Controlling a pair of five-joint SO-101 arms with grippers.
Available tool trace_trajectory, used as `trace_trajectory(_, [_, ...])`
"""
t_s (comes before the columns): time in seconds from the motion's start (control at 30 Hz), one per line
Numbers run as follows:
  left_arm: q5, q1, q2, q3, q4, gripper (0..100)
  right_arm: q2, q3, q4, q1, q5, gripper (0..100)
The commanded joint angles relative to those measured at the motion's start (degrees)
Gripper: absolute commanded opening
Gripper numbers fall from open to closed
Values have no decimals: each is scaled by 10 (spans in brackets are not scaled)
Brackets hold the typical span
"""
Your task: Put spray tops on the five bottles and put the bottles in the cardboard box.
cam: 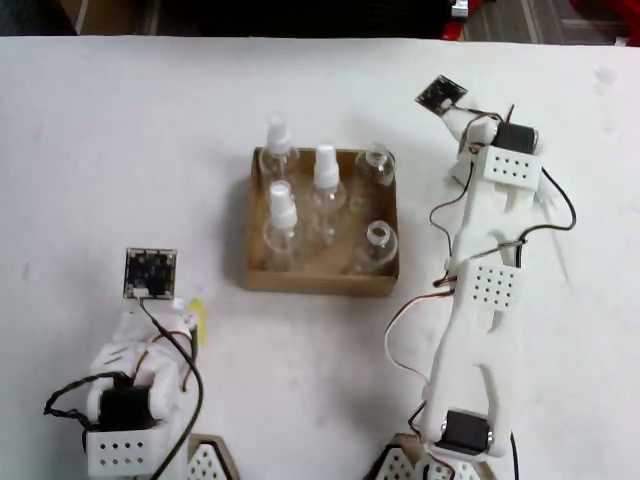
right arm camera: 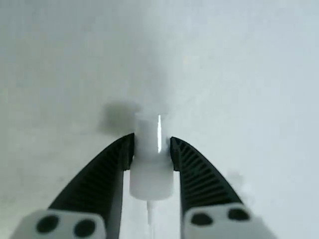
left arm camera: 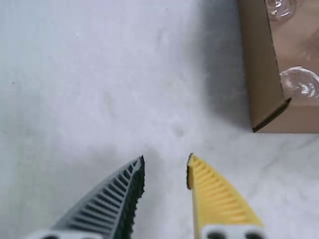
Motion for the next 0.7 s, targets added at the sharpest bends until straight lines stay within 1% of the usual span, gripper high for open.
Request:
trace_trajectory(0.0, [-6, -3, -6, -2, -1, 135, -44, -18, 78, -6, -31, 16])
trace_trajectory(0.17, [-6, -3, -6, -2, 1, 135, -95, 7, 77, 7, -158, 16])
trace_trajectory(0.3, [-6, -3, -6, -2, 1, 135, -145, 9, 80, 14, -212, 16])
trace_trajectory(0.43, [-6, -3, -6, -2, 2, 135, -237, 26, 82, 13, -267, 16])
trace_trajectory(0.53, [-6, -3, -6, -2, 2, 135, -342, 111, 82, 10, -298, 16])
trace_trajectory(0.67, [-6, -3, -6, -2, 2, 135, -502, 284, 79, -4, -307, 16])
